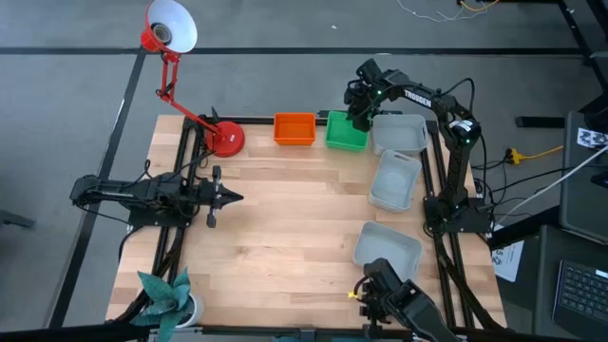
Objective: Stack baskets by color
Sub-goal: Stack the green bin on the top green bin
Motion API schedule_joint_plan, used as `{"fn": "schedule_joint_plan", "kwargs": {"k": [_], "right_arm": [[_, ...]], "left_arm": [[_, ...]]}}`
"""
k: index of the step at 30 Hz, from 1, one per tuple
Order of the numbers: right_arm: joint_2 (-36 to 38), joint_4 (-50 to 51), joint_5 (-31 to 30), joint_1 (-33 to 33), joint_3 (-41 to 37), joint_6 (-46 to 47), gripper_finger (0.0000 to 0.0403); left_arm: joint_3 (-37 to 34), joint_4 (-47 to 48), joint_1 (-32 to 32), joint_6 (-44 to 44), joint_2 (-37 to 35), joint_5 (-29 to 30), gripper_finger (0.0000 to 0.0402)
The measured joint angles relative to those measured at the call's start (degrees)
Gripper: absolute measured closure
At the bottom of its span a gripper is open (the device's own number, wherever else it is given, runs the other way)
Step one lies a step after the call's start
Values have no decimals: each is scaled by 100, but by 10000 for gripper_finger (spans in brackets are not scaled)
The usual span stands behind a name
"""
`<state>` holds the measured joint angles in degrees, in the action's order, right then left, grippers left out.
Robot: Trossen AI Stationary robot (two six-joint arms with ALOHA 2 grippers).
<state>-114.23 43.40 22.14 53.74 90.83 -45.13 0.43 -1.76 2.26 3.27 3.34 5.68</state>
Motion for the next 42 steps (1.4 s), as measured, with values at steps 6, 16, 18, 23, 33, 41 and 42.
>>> {"fn": "schedule_joint_plan", "kwargs": {"k": [6, 16, 18, 23, 33, 41, 42], "right_arm": [[215, 94, 1, -41, 2, -6, 295], [828, 366, -2, -192, 11, 663, 295], [941, 411, -24, -300, 11, 947, 295], [1017, 421, -1779, -972, -4, 1332, 295], [1015, -1709, -5691, -2053, -1198, 1350, 295], [1009, -3937, -6498, -2093, -2550, 1292, 295], [1009, -4039, -6465, -2077, -2650, 1263, 295]], "left_arm": [[0, -1, 1, -1, -1, 0, 401], [0, 0, 2, 0, -1, 1, 401], [0, -2, 2, -2, 0, 1, 401], [0, -2, 1, 0, 1, 1, 401], [0, -2, 2, 0, -1, 1, 401], [0, -2, 2, 34, 0, 1, 401], [0, -2, 2, 35, 0, 1, 401]]}}
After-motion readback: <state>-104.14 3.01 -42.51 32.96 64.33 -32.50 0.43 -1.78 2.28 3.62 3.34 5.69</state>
